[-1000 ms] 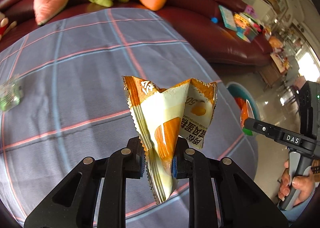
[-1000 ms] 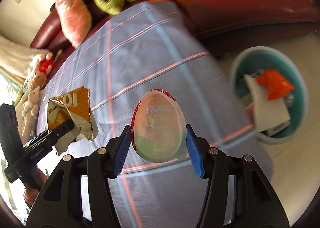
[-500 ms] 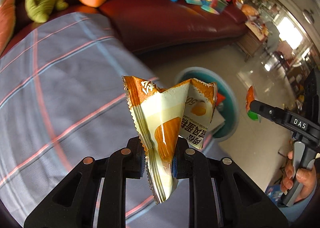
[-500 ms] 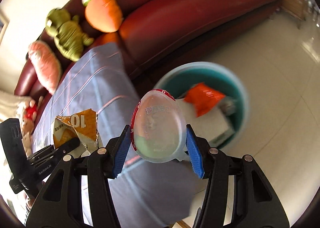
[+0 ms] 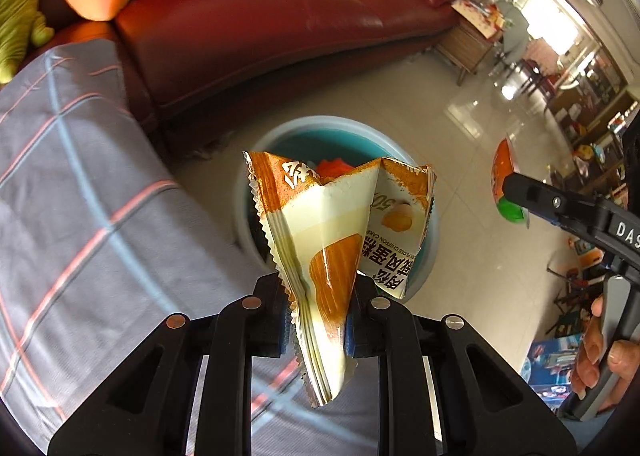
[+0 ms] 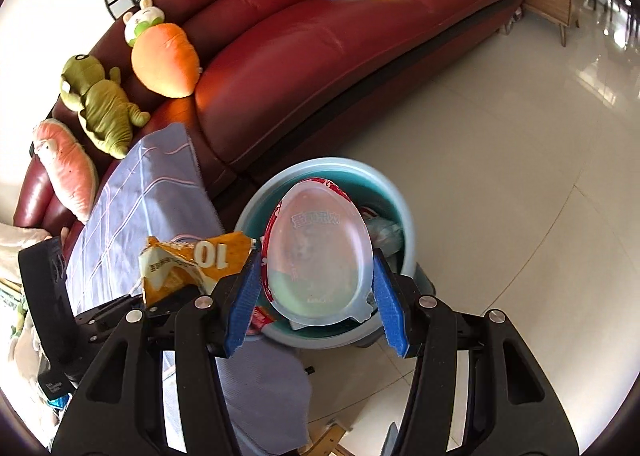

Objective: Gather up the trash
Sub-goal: 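Carry both items over the teal bin and open both tools to drop them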

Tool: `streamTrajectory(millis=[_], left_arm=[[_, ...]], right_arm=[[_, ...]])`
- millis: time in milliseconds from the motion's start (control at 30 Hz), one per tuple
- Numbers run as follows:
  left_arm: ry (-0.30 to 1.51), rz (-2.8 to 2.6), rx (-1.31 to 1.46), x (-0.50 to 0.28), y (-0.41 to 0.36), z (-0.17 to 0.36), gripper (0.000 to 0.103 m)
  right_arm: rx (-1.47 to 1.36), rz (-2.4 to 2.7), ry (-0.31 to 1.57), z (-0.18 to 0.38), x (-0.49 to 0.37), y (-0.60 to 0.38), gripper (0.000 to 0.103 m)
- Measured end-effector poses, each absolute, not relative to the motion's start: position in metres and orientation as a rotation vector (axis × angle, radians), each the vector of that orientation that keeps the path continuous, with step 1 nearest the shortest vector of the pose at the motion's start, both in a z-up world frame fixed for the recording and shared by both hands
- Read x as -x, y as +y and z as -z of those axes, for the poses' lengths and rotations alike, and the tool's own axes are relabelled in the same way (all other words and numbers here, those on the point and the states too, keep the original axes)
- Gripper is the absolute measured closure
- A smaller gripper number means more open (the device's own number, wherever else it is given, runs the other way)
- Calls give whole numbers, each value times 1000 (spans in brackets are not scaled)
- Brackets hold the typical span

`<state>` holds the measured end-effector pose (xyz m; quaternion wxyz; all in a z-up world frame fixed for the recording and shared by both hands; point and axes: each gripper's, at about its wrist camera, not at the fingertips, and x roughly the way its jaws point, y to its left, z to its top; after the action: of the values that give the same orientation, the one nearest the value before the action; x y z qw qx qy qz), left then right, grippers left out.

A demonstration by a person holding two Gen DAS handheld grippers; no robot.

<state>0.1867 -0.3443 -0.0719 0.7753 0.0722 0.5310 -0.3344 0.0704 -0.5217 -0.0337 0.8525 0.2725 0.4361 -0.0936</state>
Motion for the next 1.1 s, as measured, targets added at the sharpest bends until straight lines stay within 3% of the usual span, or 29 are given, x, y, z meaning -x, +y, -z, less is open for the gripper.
streamTrajectory(millis=[133, 200, 300, 400, 1100], left_arm=[[1169, 752, -168, -191, -360, 81, 80], [1171, 751, -174, -192, -366, 84, 65], [1151, 736, -190, -193, -372, 87, 26], [1132, 726, -186, -193, -367, 87, 15], [1126, 623, -120, -195, -305, 76, 10]], right_arm=[[-575, 217, 920, 34, -70, -531, 51], [-574, 224, 919, 34, -71, -535, 51], [-574, 235, 918, 33, -72, -540, 51], [-573, 235, 923, 35, -76, -539, 51], [-524, 156, 1017, 61, -113, -496, 51]])
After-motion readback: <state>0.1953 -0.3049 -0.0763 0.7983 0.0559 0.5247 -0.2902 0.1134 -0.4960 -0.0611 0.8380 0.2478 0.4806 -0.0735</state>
